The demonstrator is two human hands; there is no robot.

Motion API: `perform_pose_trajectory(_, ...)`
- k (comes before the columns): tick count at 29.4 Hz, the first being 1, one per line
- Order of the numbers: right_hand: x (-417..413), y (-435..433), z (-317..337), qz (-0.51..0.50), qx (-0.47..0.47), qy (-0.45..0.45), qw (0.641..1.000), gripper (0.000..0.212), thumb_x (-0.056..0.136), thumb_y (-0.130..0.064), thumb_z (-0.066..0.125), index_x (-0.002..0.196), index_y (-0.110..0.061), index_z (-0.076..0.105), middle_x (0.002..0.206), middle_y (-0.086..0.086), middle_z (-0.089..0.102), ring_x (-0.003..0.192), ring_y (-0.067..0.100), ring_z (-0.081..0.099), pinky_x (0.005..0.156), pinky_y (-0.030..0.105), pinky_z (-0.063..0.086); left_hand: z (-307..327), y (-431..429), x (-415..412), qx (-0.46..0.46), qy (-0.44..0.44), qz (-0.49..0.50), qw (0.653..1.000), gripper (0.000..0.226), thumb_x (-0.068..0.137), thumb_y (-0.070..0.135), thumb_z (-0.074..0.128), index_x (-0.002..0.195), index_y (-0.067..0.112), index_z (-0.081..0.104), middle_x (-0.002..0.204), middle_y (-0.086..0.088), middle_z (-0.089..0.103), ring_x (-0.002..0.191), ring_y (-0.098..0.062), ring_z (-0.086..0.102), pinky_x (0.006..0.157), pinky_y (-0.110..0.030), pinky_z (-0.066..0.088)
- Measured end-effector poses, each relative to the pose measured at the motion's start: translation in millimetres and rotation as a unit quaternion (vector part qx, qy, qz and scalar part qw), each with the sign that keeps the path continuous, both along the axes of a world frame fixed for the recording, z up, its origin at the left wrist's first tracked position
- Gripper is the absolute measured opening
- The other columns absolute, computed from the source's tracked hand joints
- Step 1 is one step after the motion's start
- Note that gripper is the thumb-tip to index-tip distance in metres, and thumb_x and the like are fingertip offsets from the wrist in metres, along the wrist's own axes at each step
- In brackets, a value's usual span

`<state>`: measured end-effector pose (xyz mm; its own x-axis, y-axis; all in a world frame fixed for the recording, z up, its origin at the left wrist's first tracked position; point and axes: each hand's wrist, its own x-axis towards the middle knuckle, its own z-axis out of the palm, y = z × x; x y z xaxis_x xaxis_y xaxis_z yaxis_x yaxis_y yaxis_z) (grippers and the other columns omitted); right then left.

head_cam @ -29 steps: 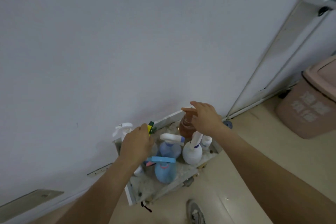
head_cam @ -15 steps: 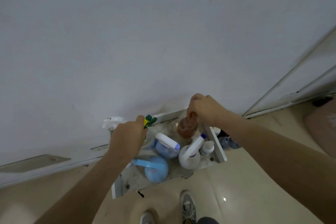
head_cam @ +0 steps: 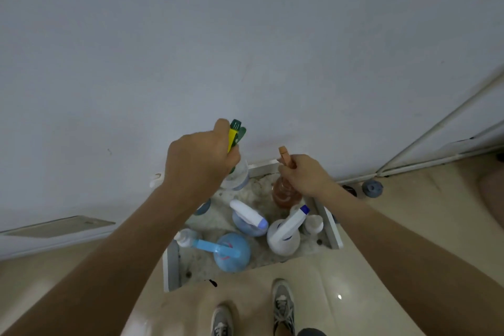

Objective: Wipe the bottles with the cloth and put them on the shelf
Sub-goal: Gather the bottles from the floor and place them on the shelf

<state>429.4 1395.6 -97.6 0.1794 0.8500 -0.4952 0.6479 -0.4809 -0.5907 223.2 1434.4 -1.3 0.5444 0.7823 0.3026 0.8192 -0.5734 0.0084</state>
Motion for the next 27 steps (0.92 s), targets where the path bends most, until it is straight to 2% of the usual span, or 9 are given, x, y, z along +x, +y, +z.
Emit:
perform_pose_trajectory(3,-1,-1,4,0.001,0.057,-0.114,0.992,0.029,0.1,-0.021,0.045,0.118,-0.005,0.062,0.116,0.014,0.069,0.102,0.033,0.064,0.09,0.041,0.051,-4,7,17,-0.013,-0.034,0.005,0.999,0.017,0.085,0.019,0.054,0.08,0.009,0.042,0.047,0.003,0.031,0.034,-0.016,0.02,0.044,-0.018,0.016)
perform_pose_trajectory(5,8,-3,10,-0.01,0.088,-0.139,0.986,0.028,0.1,-0.019,0.045,0.116,-0.003,0.062,0.115,0.015,0.069,0.102,0.035,0.064,0.086,0.039,0.05,-12,8,31,-0.077,-0.026,0.015,0.997,0.016,0.094,0.018,0.048,0.089,0.01,0.036,0.055,-0.001,0.042,0.041,-0.023,0.037,0.046,-0.028,0.027)
perform_pose_trajectory(8,19,-7,10,-0.028,0.102,-0.138,0.985,0.028,0.101,-0.019,0.047,0.115,-0.001,0.062,0.116,0.017,0.068,0.102,0.037,0.063,0.085,0.038,0.048,-27,3,49,-0.167,-0.026,0.039,0.985,0.018,0.098,0.022,0.045,0.094,0.012,0.03,0.069,-0.002,0.046,0.058,-0.026,0.046,0.056,-0.033,0.031)
perform_pose_trajectory(14,11,-10,-2,-0.001,0.091,-0.122,0.988,0.031,0.101,-0.024,0.045,0.11,-0.002,0.063,0.11,0.017,0.07,0.098,0.036,0.065,0.087,0.043,0.052,-66,-12,76,-0.288,-0.085,0.107,0.948,0.022,0.097,0.018,0.05,0.109,0.008,0.035,0.072,0.0,0.041,0.064,-0.022,0.045,0.058,-0.032,0.033)
perform_pose_trajectory(16,11,-6,-1,-0.013,0.085,-0.098,0.991,0.031,0.1,-0.024,0.046,0.113,-0.004,0.066,0.115,0.015,0.07,0.103,0.035,0.064,0.09,0.044,0.052,-70,-8,80,-0.341,-0.146,0.152,0.916,0.028,0.095,0.019,0.053,0.114,0.007,0.036,0.076,-0.002,0.045,0.068,-0.024,0.049,0.059,-0.033,0.037)
perform_pose_trajectory(18,12,-2,-1,-0.027,0.076,-0.083,0.993,0.033,0.1,-0.026,0.046,0.11,-0.004,0.068,0.11,0.016,0.07,0.101,0.036,0.064,0.09,0.044,0.052,-70,-1,80,-0.424,-0.211,0.195,0.859,0.032,0.089,0.025,0.058,0.111,0.008,0.04,0.079,-0.005,0.049,0.073,-0.028,0.055,0.062,-0.036,0.045)
perform_pose_trajectory(21,13,1,0,-0.038,0.07,-0.081,0.994,0.035,0.101,-0.03,0.045,0.097,-0.001,0.066,0.099,0.019,0.07,0.094,0.038,0.063,0.08,0.038,0.051,-73,8,75,-0.501,-0.315,0.234,0.772,0.038,0.07,0.039,0.06,0.096,0.014,0.047,0.088,-0.017,0.06,0.085,-0.037,0.066,0.075,-0.053,0.058)
perform_pose_trajectory(24,7,3,4,-0.021,0.066,-0.086,0.994,0.032,0.102,-0.026,0.044,0.098,-0.001,0.064,0.1,0.02,0.068,0.095,0.037,0.063,0.079,0.039,0.05,-74,6,76,-0.502,-0.313,0.225,0.775,0.03,0.065,0.038,0.056,0.088,0.02,0.048,0.099,-0.021,0.065,0.093,-0.036,0.067,0.078,-0.058,0.056)
perform_pose_trajectory(27,3,4,6,-0.021,0.073,-0.096,0.992,0.032,0.103,-0.024,0.043,0.105,0.0,0.064,0.104,0.019,0.068,0.096,0.037,0.062,0.079,0.038,0.049,-62,-2,78,-0.497,-0.291,0.196,0.794,0.021,0.08,0.028,0.061,0.097,0.02,0.05,0.101,-0.016,0.065,0.094,-0.033,0.065,0.082,-0.051,0.056)
